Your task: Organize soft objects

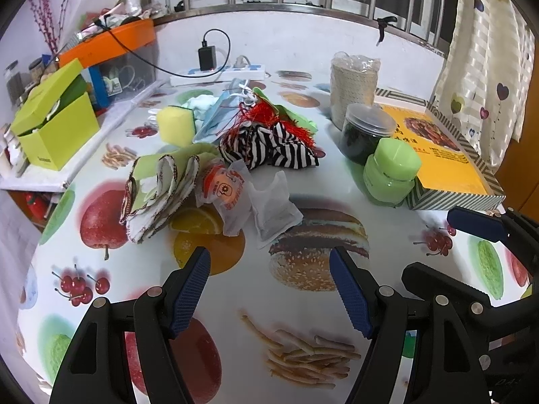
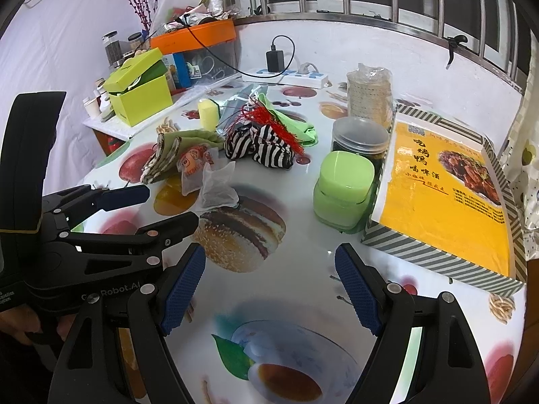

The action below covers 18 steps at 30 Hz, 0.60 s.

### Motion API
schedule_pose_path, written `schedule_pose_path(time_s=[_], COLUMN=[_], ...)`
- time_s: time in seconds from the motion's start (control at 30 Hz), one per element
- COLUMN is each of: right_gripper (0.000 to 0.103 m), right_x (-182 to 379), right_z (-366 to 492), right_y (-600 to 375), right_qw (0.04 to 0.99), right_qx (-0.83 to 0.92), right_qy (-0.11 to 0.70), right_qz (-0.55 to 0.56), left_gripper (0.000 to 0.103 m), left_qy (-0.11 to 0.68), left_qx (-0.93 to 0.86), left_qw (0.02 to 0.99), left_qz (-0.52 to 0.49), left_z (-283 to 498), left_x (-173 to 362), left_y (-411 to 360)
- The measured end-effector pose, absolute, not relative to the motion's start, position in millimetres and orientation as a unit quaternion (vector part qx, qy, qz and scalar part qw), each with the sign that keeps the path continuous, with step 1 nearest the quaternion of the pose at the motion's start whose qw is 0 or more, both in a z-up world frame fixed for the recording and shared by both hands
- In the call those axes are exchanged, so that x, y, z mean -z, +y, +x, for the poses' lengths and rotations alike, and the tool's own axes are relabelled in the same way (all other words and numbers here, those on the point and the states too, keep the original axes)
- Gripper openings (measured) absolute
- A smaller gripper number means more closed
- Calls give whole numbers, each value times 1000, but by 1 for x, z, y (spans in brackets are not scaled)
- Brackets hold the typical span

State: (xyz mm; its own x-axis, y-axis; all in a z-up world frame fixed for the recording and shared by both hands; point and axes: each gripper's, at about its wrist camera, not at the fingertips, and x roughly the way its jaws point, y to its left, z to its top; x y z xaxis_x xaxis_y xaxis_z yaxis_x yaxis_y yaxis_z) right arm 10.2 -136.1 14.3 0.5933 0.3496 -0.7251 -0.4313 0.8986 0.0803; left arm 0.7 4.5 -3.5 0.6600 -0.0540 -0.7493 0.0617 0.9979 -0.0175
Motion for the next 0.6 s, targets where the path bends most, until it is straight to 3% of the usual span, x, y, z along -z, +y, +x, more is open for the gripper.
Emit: schedule_pose_path(time_s=[0.6], right_gripper=[80], right_x=[-13], right_z=[15], right_y=[-127], right_qw=[888], right_qx=[-226], right_qy=[396], right_qz=[-57], left_gripper=[73], left_qy=[412], left_qx=[34], left_qw=[911], left_qz=[-5], left_z=[2], left_x=[5], left_y=[16])
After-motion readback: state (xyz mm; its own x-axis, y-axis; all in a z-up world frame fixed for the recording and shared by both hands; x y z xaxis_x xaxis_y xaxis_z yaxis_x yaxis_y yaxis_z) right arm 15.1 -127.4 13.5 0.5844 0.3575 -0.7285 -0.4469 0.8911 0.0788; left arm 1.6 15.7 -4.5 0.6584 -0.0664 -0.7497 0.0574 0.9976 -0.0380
